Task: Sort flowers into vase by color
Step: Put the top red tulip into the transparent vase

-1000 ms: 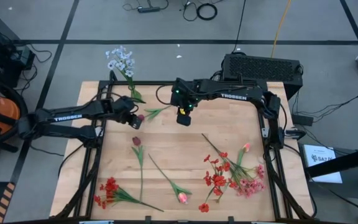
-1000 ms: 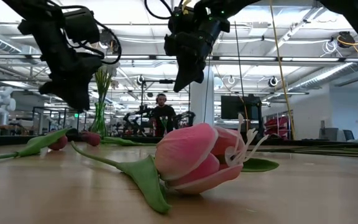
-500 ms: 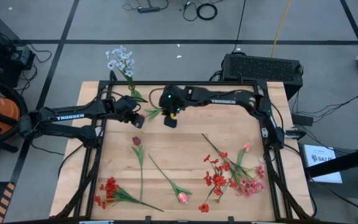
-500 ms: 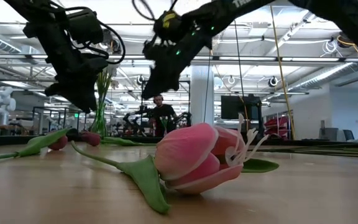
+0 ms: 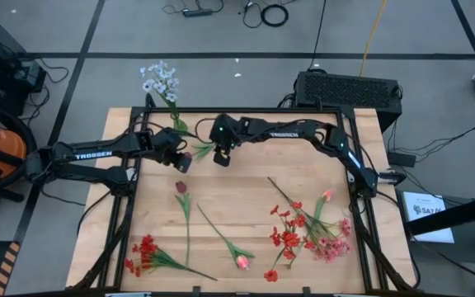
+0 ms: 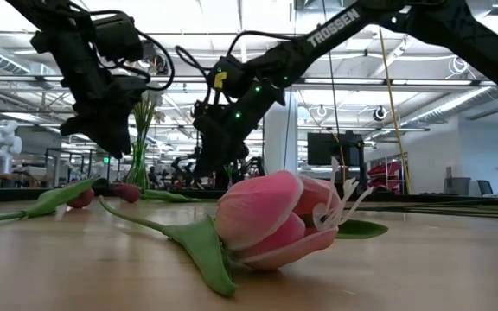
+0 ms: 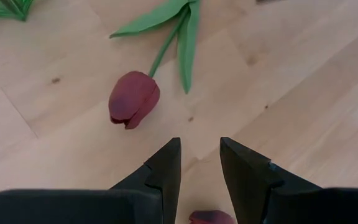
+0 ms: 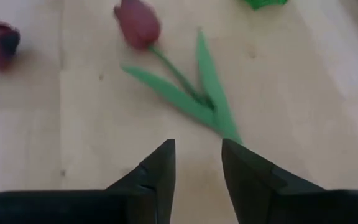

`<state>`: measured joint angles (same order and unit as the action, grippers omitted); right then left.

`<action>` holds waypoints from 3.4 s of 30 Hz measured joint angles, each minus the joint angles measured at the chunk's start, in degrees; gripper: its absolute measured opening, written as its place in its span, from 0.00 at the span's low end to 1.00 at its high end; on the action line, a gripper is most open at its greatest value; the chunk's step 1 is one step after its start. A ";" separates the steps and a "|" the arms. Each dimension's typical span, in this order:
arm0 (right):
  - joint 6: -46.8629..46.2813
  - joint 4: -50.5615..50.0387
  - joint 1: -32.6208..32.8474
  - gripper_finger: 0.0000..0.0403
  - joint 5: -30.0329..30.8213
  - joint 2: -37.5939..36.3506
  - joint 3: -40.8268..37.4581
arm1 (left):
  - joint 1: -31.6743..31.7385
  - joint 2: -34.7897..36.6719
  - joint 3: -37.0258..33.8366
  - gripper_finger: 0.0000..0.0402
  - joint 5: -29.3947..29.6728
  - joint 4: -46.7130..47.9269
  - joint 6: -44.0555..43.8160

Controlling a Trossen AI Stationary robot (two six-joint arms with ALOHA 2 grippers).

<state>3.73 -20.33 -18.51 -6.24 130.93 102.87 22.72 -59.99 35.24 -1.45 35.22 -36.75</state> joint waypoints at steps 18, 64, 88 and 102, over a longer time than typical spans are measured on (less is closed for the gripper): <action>-20.70 -0.70 -4.96 0.22 -3.88 0.42 2.82 | 0.00 0.00 0.00 0.29 -0.04 0.00 -0.44; -24.04 -49.97 2.29 0.00 -4.30 -0.05 7.59 | 0.47 -22.20 9.70 0.19 2.82 -22.26 18.05; -26.58 -48.80 5.17 0.00 7.91 -14.37 7.69 | 2.68 -39.21 12.21 0.19 -6.18 -25.07 27.02; -22.36 -48.79 6.79 0.00 7.23 -14.40 7.65 | -10.29 -32.99 11.84 0.19 -15.51 -22.93 33.45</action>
<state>-18.63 -69.12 -11.72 0.99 116.53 110.52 12.43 -92.98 47.08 -16.96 12.29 -3.30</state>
